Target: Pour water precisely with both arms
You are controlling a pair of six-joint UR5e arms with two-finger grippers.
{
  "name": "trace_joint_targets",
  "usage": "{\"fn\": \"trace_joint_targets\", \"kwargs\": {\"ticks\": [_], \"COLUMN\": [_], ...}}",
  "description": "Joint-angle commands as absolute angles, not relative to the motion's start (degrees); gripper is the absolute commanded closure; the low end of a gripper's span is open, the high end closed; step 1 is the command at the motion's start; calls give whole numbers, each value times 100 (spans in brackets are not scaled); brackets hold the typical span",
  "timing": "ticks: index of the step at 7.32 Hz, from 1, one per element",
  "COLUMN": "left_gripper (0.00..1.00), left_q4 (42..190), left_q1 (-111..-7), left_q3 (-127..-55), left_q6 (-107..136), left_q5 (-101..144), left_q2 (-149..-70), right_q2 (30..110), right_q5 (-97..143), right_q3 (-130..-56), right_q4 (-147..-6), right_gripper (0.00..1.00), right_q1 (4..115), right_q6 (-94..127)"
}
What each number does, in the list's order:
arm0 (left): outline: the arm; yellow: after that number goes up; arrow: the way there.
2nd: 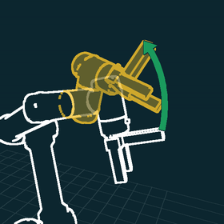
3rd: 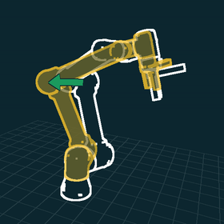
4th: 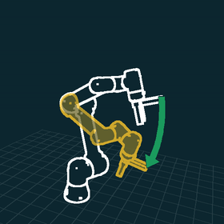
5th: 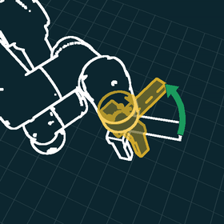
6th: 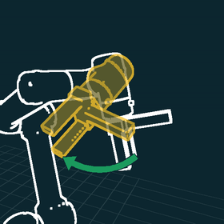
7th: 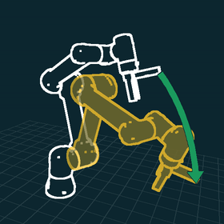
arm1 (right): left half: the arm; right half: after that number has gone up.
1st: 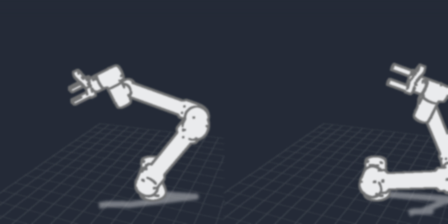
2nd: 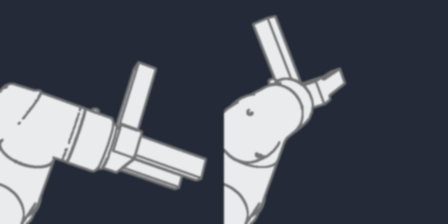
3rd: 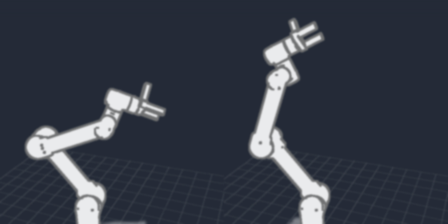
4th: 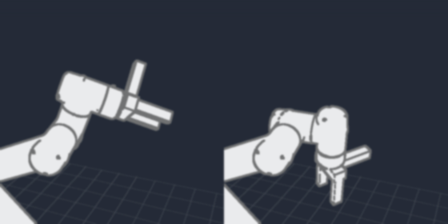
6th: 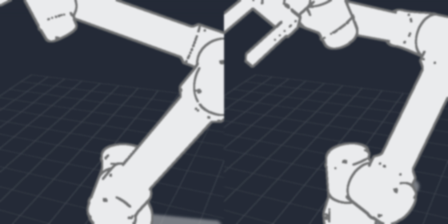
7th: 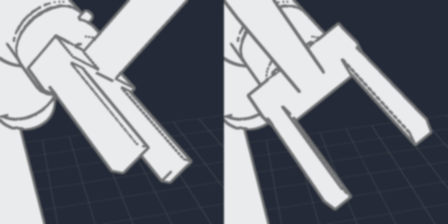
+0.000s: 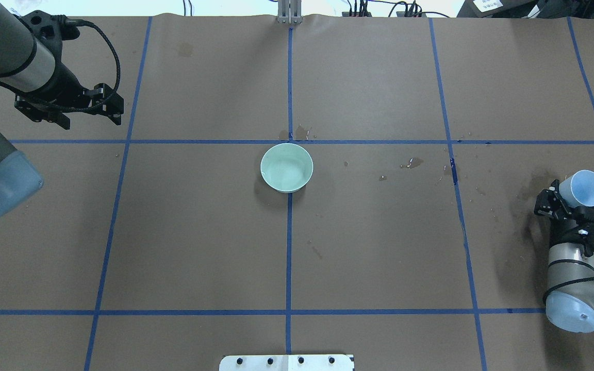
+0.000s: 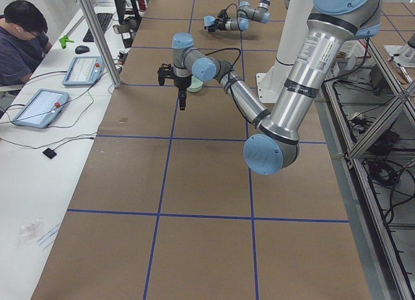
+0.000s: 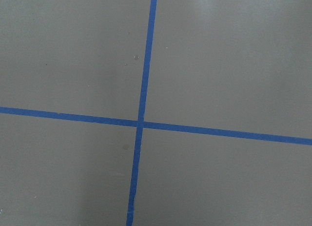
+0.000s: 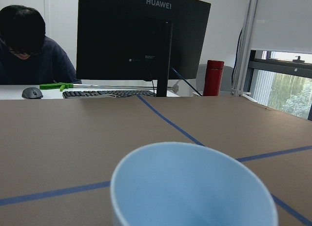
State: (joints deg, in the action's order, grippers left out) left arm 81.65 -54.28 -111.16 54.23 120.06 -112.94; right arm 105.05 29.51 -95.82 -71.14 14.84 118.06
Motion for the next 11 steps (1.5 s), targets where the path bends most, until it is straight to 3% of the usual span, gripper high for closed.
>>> {"fn": "trace_joint_targets", "kwargs": {"ticks": [1, 2, 4, 11], "left_gripper": [0, 0, 0, 0], "left_q4": [8165, 8165, 8165, 8156], "left_q1": [-5432, -5432, -5432, -5432], "left_q3": [-11118, -11127, -11127, -11197], "left_q6": [5423, 5423, 5423, 5423], "left_q5": [12006, 12006, 12006, 12006], "left_q2": [-11285, -11285, -11285, -11276], "right_q2": [10556, 10556, 10591, 10644], "right_q5": [2918, 2909, 2918, 2988], "right_q3": [-9641, -9659, -9659, -9650], "right_q4": [-7110, -7119, -7119, -7128], "right_gripper": [67, 41, 30, 13], "right_q1": [1389, 1380, 1380, 1318], "right_q6": [11892, 11892, 11892, 11900]}}
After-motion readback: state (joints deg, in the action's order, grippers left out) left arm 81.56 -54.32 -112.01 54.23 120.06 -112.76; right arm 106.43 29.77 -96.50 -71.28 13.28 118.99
